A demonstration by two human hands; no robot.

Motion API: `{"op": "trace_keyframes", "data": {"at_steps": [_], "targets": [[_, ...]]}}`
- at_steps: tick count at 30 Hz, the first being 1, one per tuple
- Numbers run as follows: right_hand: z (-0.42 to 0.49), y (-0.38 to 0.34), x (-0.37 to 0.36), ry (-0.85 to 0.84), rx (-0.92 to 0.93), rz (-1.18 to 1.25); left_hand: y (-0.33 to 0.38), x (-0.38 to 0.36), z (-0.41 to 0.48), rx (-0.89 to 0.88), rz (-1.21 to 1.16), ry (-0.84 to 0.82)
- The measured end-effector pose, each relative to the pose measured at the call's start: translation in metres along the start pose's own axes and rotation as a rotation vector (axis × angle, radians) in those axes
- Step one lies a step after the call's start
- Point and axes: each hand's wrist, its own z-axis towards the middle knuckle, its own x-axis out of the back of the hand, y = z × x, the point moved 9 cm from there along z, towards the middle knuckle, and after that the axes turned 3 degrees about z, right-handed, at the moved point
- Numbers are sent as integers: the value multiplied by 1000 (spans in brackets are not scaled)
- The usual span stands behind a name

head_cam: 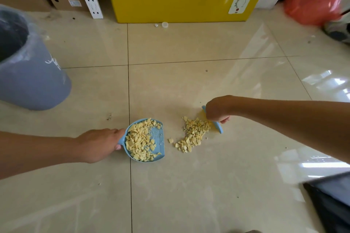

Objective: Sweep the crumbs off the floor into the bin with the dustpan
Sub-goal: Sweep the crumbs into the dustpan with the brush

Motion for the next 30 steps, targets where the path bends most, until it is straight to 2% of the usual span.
{"op": "trace_keyframes", "data": {"at_steps": [5,13,22,30], "targets": [[4,-19,-10,-38,68,205,-4,-6,9,54,-3,5],[1,-58,-24,-104,139,463,16,1,29,7,50,-40],[0,-82,-28,-142,198,580,18,-2,35,7,50,-34],[-5,-86,-29,-134,237,581,13,-5,33,7,46,-39]]}}
